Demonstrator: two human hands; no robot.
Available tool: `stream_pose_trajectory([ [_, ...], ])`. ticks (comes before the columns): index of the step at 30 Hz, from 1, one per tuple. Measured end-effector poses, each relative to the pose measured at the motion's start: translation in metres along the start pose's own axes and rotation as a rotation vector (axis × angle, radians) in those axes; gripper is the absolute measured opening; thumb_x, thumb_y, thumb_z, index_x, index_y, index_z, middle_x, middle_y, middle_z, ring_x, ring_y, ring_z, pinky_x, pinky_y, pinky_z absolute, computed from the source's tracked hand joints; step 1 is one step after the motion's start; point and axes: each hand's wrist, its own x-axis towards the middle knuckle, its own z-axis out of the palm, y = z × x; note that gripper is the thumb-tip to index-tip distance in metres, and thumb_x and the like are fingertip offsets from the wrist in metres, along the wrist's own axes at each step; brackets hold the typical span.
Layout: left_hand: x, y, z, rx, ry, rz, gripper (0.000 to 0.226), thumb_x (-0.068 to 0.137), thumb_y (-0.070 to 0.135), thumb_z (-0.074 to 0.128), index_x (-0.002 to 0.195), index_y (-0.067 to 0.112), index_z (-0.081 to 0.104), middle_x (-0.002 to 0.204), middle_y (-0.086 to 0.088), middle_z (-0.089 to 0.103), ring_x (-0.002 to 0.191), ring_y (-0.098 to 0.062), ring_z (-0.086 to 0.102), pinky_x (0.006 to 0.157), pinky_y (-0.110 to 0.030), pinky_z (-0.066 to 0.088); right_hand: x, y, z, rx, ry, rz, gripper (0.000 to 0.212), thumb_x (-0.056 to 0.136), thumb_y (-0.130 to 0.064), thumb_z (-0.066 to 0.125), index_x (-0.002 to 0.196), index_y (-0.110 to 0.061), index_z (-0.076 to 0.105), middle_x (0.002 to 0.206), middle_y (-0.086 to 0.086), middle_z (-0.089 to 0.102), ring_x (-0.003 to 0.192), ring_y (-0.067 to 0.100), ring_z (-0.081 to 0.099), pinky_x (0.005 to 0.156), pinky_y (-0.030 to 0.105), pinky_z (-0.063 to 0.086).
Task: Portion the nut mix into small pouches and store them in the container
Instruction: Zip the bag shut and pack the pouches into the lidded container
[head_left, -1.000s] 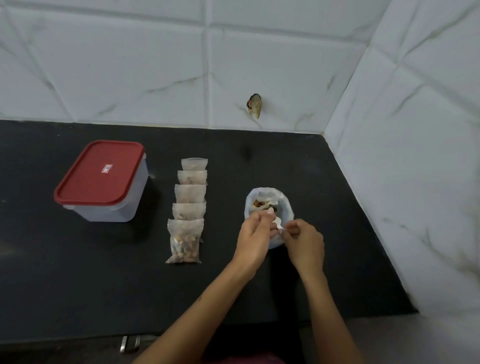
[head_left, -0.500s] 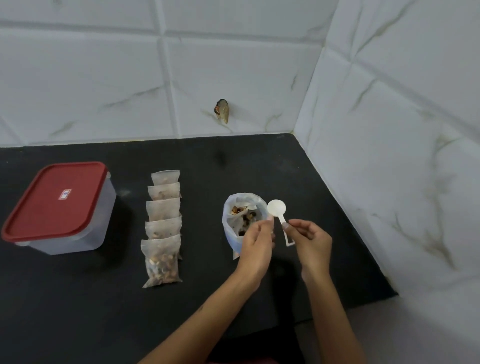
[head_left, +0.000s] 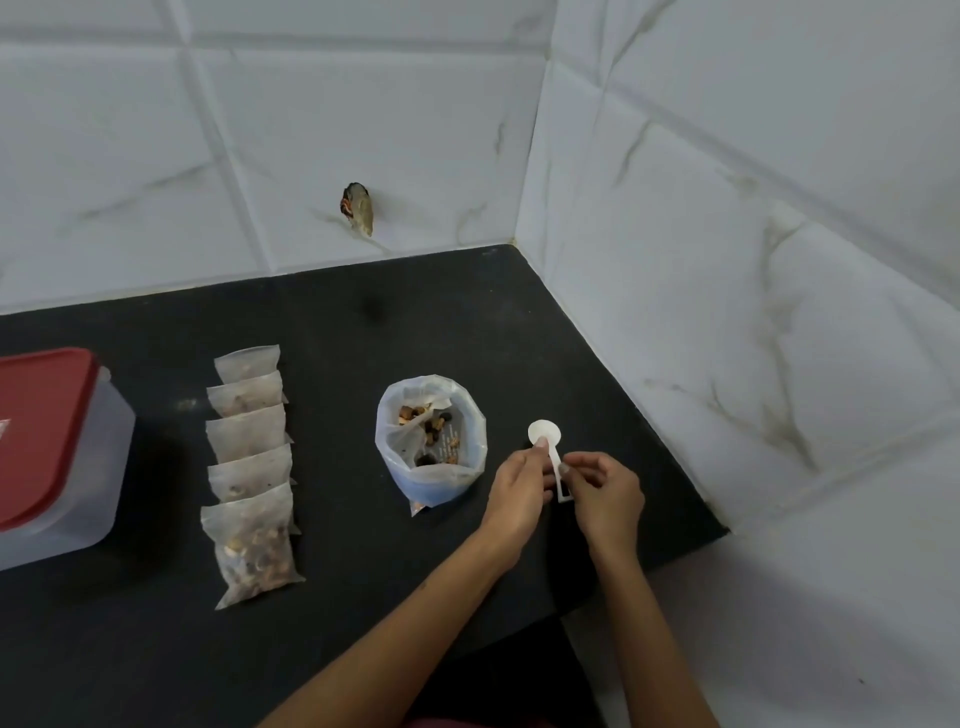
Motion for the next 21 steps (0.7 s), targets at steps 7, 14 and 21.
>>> stream_pose_trajectory([
  [7,0.008,-0.001,0.003,0.076,0.021,0.000,0.025,0.100,0.037,0.043,0.104,0.017,0.059,0.109,-0.007,0.068,0.104,-0.017,0.065,0.098,-0.036,0.050,0.003,0.005,0.002,-0.144,0.031,-0.070,0.013,0.084,-0.007,0.065,0.089,-0.017,0.070,0.082,-0.005,0.069,0.082,0.009,0.065,0.078,0.028,0.053],
  [14,-0.012,0.013,-0.020,0.275,-0.011,0.180,0.021,0.097,0.026,0.053,0.102,0.011,0.067,0.097,-0.011,0.072,0.096,-0.023,0.068,0.090,-0.040,0.054,-0.002,-0.011,0.000,-0.222,0.068,-0.143,0.013,0.087,-0.010,0.061,0.097,-0.015,0.068,0.088,-0.003,0.068,0.081,0.009,0.060,0.080,0.027,0.049],
  [21,-0.028,0.052,-0.074,0.737,0.764,0.642,0.040,0.087,0.028,0.063,0.123,0.014,0.052,0.121,0.001,0.054,0.116,-0.019,0.049,0.096,-0.032,0.034,0.015,-0.051,0.040,-0.292,-0.246,-0.047,0.022,0.089,-0.028,0.060,0.100,-0.010,0.063,0.088,0.002,0.066,0.084,0.021,0.066,0.081,0.037,0.055],
])
